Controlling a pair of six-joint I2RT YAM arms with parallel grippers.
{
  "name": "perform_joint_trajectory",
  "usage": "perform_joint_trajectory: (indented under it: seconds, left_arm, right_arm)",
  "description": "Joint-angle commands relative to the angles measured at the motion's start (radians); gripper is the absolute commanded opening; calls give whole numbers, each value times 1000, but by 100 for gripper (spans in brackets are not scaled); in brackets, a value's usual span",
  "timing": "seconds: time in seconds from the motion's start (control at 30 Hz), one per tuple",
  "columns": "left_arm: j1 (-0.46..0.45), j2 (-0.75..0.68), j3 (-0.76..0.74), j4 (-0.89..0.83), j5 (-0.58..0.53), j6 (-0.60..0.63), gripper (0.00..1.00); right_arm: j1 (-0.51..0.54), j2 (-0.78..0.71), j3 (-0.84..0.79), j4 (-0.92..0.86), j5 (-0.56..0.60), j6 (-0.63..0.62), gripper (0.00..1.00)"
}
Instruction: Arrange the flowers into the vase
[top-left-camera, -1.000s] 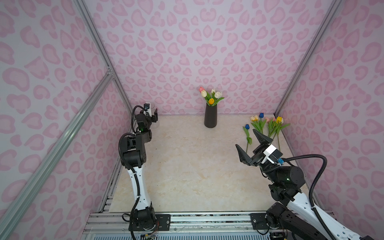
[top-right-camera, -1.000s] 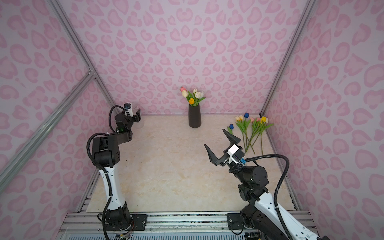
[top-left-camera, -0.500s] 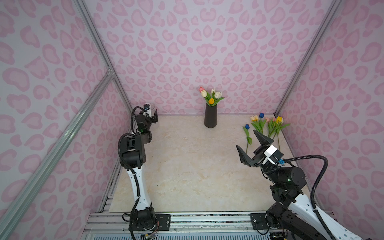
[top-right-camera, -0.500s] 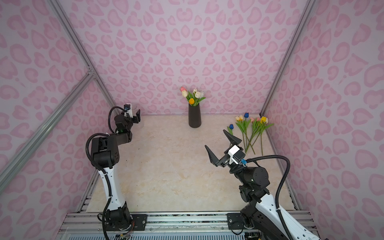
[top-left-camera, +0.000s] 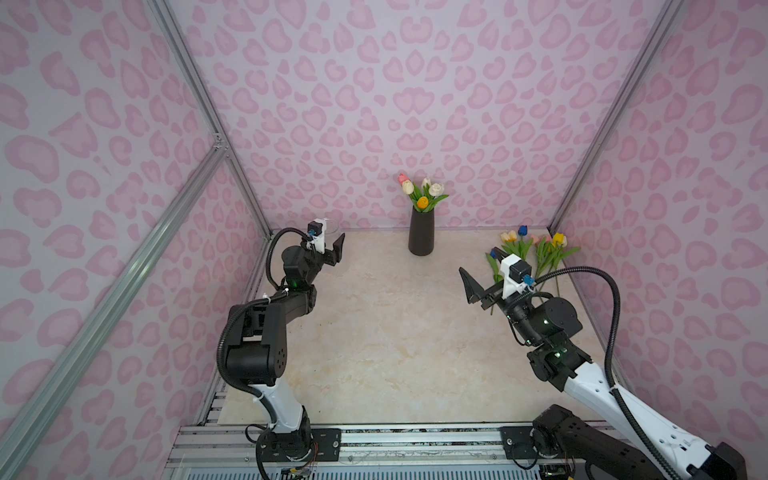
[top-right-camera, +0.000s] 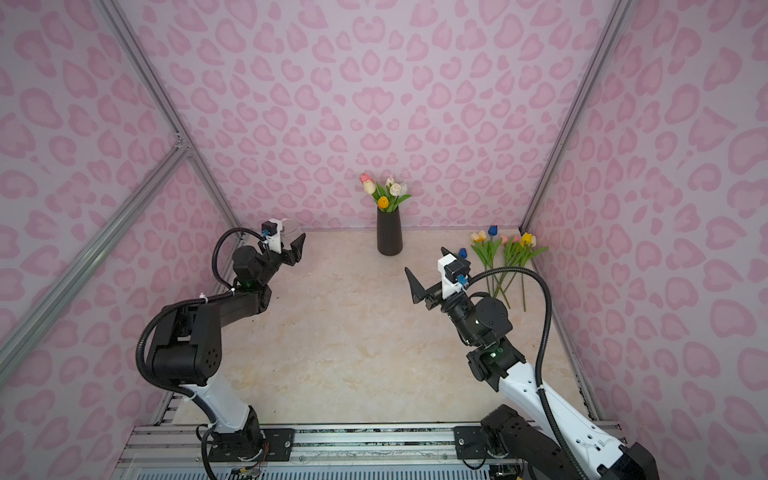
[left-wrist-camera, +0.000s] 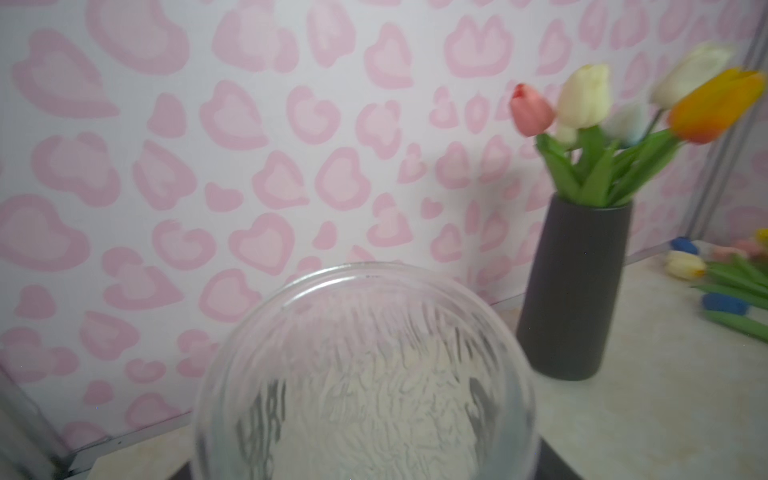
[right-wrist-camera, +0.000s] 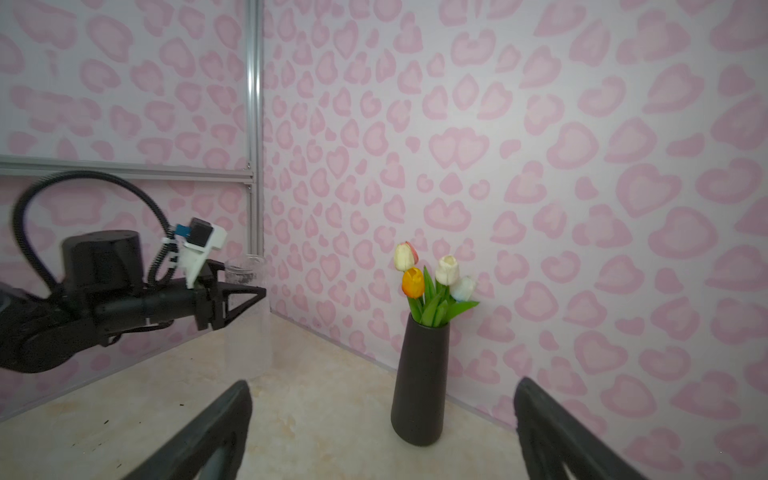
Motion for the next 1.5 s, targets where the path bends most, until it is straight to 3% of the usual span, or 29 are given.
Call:
perform_joint_trajectory:
  seconds: [0.0,0.17,0.33,0.5,0.53,0.67,0.77,1.07,1.2,1.47]
  left_arm:
    - [-87,-115,-88,104,58,-9,38]
    - [-243,-229,-180,88,120,-29,38]
    - [-398,-276,-210,57,118,-41,37]
    - [-521,-242,-217,83,94,-39,37]
    - [-547,-225,-214,89,70,-35,33]
    - [-622,-126,-178,120,31,-8,31]
    - [-650,-65,-155,162,20,-15,31]
    - [-674,9,-156,210,-46,5,30]
    - [-674,35,-160,249,-72,-6,30]
    - [-674,60,-190,292,-75,-13,31]
  right_arm:
    - [-80,78,64,-141,15,167,97]
    - [-206,184,176,-313,29,222,91]
    - [-312,274,217,-371,46,240,88]
    - [-366,363,261,-451,90,215,88]
    - [-381,384,281,-482,89,215,87]
    - [-428,493,364,-613,81,204,76]
    - [-455,580,430,-701,90,221,61]
    - [-466,885,651,-971,78,246,44]
    - [-464,1007,706,-986,22,247,42]
    - [-452,1099,750,-988,18,264,40]
